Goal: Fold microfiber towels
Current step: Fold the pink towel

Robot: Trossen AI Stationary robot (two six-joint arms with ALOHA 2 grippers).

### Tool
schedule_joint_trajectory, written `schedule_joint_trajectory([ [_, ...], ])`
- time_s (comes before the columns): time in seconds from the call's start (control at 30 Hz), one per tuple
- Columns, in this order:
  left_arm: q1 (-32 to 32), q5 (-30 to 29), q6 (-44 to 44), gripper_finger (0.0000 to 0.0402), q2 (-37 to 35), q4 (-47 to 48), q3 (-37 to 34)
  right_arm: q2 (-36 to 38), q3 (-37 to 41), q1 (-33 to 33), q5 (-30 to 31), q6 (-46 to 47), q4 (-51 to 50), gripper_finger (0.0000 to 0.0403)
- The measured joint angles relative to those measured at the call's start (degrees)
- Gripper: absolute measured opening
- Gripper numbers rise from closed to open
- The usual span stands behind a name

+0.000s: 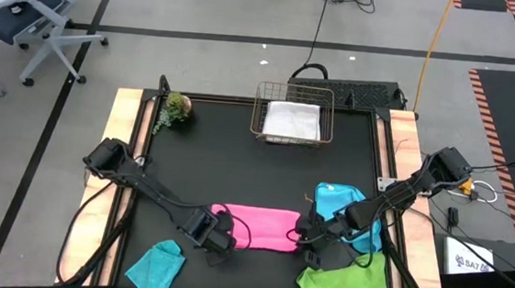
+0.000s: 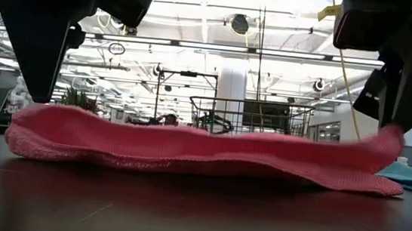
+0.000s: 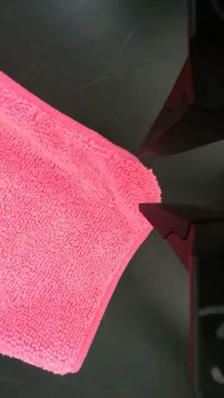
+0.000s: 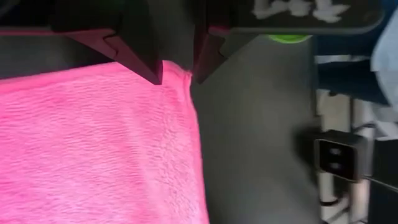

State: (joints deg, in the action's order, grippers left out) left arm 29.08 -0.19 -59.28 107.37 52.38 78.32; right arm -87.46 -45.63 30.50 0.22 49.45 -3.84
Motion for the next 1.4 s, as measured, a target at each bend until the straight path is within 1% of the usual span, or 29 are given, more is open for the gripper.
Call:
schedule_joint_trajectory([
  [0.13, 1.4, 0.2, 0.0, 0.0134, -0.1, 0.2, 0.1, 0.0, 0.0, 0.0, -3.4, 1.4, 5.4, 0.0080],
  [0.2, 2.3, 0.2, 0.0, 0.0134, -0.1, 0.6, 0.6, 0.0, 0.0, 0.0, -3.3, 1.5, 7.6, 0.0075],
  [0.27, 3.2, -2.0, 0.0, 0.0134, -0.1, 0.7, 1.0, 0.0, 0.0, -0.2, -2.5, 0.6, 8.2, 0.0070],
  [0.33, 3.7, -7.6, -0.7, 0.0134, -0.1, 0.8, 1.0, 0.0, 0.0, -0.8, -0.7, -0.8, 8.4, 0.0065],
  [0.47, 3.3, -25.8, -4.3, 0.0134, -0.1, 1.0, 1.0, 0.0, 0.0, -2.5, 4.0, -3.7, 8.3, 0.0055],
  [0.5, 2.8, -29.4, -5.2, 0.0134, -0.1, 1.0, 1.0, 0.0, 0.0, -3.1, 5.2, -4.1, 8.3, 0.0053],
  [0.53, 2.1, -31.6, -6.0, 0.0134, -0.1, 0.8, 1.0, 0.0, 0.0, -3.7, 6.4, -4.2, 8.3, 0.0051],
  [0.57, 1.3, -32.3, -6.5, 0.0134, 0.0, 0.7, 1.0, 0.0, 0.0, -4.2, 7.6, -4.2, 8.3, 0.0050],
  [0.6, 0.6, -32.0, -6.7, 0.0134, 0.0, 0.5, 1.0, 0.0, 0.0, -4.7, 8.8, -4.0, 8.3, 0.0048],
  [0.67, -0.9, -28.4, -6.4, 0.0134, 0.0, -1.4, 0.1, 0.0, 0.0, -5.6, 10.6, -3.8, 8.3, 0.0047],
  [0.8, -2.3, -22.6, -6.1, 0.0134, 0.3, -8.0, -5.1, 0.0, 0.0, -6.9, 13.2, -3.7, 8.4, 0.0047],
  [0.9, -3.5, -17.7, -10.3, 0.0134, 0.3, -9.3, -8.7, 0.0, 0.0, -7.6, 13.3, -3.6, 8.3, 0.0047],
  [0.97, -4.0, -16.1, -13.8, 0.0134, 0.3, -8.8, -11.0, 0.0, 0.0, -8.0, 13.7, -3.6, 8.4, 0.0047],
  [1.03, -4.4, -15.9, -16.5, 0.0134, 0.3, -9.0, -12.7, 0.0, 0.0, -8.4, 14.6, -3.6, 8.4, 0.0047],
  [1.1, -4.7, -16.0, -17.4, 0.0134, 0.0, -9.6, -13.7, 0.0, 0.0, -8.9, 15.0, -3.6, 8.4, 0.0047],
  [1.3, -5.6, -17.6, -16.4, 0.0134, 0.0, -12.1, -14.7, 0.0, 0.3, -9.9, 15.0, -3.6, 8.5, 0.0047],
  [1.4, -5.9, -18.9, -16.0, 0.0134, 0.1, -13.6, -14.8, -0.2, 1.7, -9.9, 14.9, -1.7, 8.6, 0.0047],
])
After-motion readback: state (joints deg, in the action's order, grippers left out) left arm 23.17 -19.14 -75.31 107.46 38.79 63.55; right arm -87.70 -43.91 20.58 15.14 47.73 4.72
